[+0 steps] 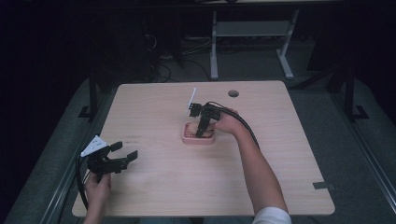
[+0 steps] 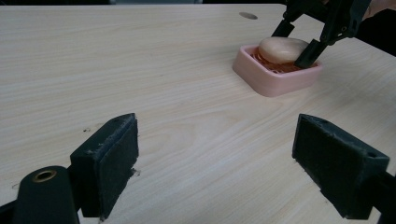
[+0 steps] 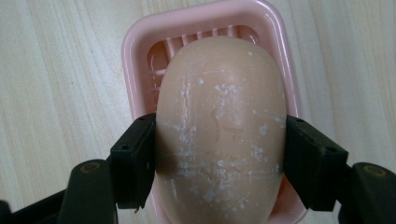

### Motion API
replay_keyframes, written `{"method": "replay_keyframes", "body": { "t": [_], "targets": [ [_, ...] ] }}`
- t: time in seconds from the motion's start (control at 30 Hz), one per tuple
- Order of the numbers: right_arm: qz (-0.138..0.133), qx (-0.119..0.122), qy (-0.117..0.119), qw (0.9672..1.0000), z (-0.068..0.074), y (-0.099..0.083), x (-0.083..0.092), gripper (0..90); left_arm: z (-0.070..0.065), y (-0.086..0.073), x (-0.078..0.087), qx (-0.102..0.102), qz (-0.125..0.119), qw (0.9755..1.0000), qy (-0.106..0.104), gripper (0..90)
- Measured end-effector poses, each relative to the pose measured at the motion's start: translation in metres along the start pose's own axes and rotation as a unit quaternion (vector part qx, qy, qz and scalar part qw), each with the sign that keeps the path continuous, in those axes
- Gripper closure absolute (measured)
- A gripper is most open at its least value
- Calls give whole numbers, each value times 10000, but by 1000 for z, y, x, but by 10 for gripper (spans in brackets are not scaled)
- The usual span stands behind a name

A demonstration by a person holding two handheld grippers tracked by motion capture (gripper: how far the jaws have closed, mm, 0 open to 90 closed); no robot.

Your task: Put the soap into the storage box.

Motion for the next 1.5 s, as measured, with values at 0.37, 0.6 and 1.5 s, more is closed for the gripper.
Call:
{"method": "replay_keyframes", "body": {
  "t": [0.37,0.6,1.5],
  "targets": [
    [15,-56,-18,10000,-1,-2,-1,314,0,1,2,42,-42,10000,-5,142],
    [3,-59,-8,10000,0,-3,-2,314,-1,1,2,45,-53,10000,-15,142],
    [-675,-407,-119,9968,5,-25,34,253,-3,0,1,-10,9,10000,-38,142]
  ]
}}
Point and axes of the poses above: each handheld gripper's, and its own axes: x roughly backward along the jaws, y roughly out of its top, z roughly to its left, the point moved 9 cm from there along -x, roughly forward along the jaws, and after that the axes turned 4 degrees about -z, right-handed, at the moved point
